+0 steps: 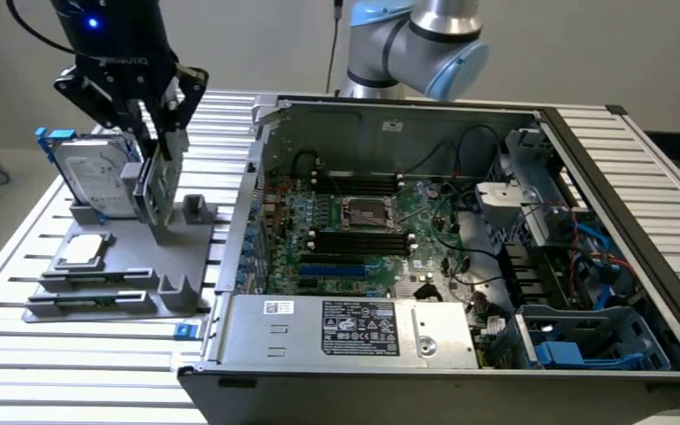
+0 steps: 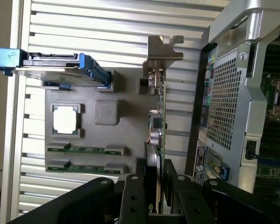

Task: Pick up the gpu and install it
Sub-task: 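Pick up the gpu and move the gpu toward the slot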

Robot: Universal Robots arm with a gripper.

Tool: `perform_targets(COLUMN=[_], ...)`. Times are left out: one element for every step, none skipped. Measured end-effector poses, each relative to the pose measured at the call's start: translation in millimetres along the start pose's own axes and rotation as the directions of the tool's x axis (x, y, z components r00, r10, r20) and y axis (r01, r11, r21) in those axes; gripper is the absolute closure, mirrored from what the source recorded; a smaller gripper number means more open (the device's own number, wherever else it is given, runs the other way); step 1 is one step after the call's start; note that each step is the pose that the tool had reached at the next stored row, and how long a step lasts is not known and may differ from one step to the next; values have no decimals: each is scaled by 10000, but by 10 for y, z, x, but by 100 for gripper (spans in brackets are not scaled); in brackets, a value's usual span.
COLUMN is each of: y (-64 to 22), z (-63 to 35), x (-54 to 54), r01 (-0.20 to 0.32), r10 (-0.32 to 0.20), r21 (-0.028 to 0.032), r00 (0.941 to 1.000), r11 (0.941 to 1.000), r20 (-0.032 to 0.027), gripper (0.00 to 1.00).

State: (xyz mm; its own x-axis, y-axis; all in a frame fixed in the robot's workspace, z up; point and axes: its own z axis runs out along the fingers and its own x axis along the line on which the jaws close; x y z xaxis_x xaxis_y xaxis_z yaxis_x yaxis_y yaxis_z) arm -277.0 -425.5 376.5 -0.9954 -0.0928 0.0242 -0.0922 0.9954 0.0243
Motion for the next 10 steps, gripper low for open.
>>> perform_targets(y=[-6,-11,-17,-24,-32,-39,-47,-55,-62,-69], z=[-47,-97,-142,-189,-235,-281,-327,-373,-420,-459], x=[-42,-86,-128,-171,-214,-256,-299,-342,-387,-429], r01=[3,3,3,3,4,3,2,2,1,1], r10=[-3,-3,-3,-3,-4,-3,-2,-2,-2,-1], r21=[-4,-6,-10,-12,-13,-17,-21,-24,-28,-30], r00=[10000,10000,10000,10000,10000,10000,10000,10000,9999,9999], r11=[10000,10000,10000,10000,10000,10000,10000,10000,10000,10000], r20=[-6,-16,-24,-34,-47,-61,-76,-97,-121,-152], gripper=[73,73,73,73,73,73,73,73,73,73])
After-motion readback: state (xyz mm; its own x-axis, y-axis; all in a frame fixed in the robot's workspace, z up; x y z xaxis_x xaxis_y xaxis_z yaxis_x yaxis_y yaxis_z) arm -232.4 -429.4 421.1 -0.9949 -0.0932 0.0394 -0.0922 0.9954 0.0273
